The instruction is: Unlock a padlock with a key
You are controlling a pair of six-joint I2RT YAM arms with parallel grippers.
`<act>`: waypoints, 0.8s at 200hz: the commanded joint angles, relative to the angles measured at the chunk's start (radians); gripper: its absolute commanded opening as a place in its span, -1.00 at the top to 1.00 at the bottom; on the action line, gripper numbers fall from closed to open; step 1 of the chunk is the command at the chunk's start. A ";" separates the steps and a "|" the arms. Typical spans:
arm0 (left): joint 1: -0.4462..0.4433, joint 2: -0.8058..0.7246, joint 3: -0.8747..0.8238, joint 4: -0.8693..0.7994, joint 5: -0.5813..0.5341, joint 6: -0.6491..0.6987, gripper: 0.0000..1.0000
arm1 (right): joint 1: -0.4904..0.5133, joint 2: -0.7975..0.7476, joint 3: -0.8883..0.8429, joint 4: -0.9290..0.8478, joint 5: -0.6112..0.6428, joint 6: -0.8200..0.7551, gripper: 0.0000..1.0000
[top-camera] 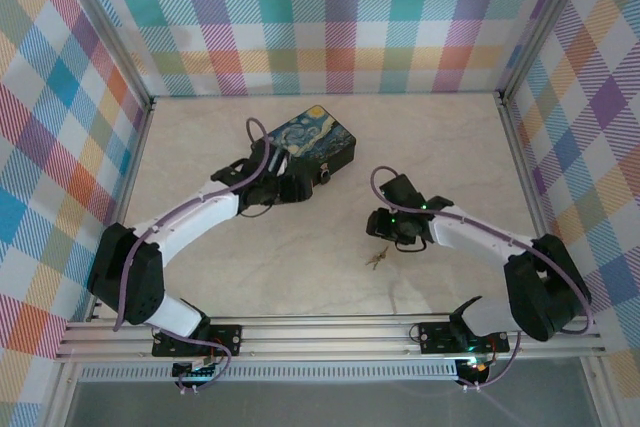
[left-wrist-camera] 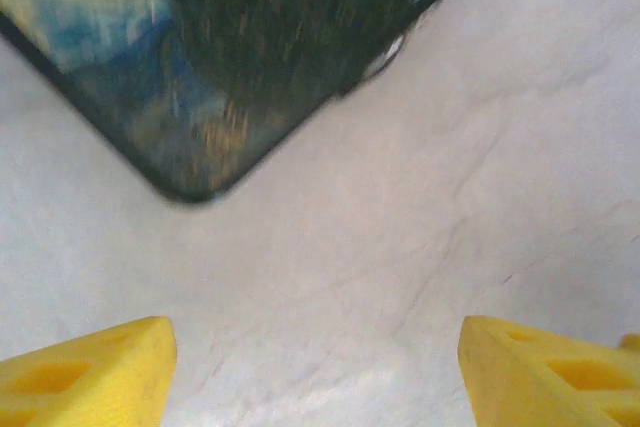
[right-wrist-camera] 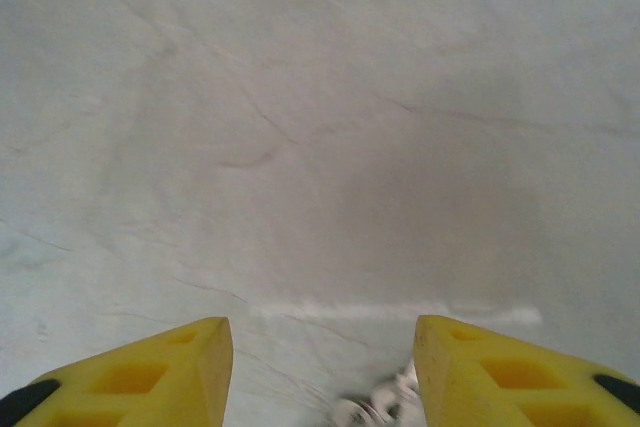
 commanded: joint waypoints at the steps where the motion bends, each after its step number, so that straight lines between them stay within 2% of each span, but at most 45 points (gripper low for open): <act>1: -0.036 -0.012 -0.062 0.000 -0.051 -0.056 -0.48 | 0.000 -0.046 -0.078 -0.015 0.032 0.089 0.04; 38: -0.083 -0.033 -0.095 0.011 -0.071 -0.076 -0.48 | 0.000 -0.056 -0.144 0.052 0.013 0.150 0.12; 94: -0.085 -0.028 -0.088 0.007 -0.073 -0.043 -0.48 | 0.001 0.001 -0.148 0.110 -0.031 0.227 0.24; 127: -0.085 0.007 -0.070 0.013 -0.066 -0.029 -0.48 | 0.007 0.007 -0.162 0.099 -0.032 0.282 0.42; 160: -0.085 0.029 -0.037 0.003 -0.073 -0.011 -0.48 | 0.032 -0.025 -0.171 0.065 -0.017 0.324 0.42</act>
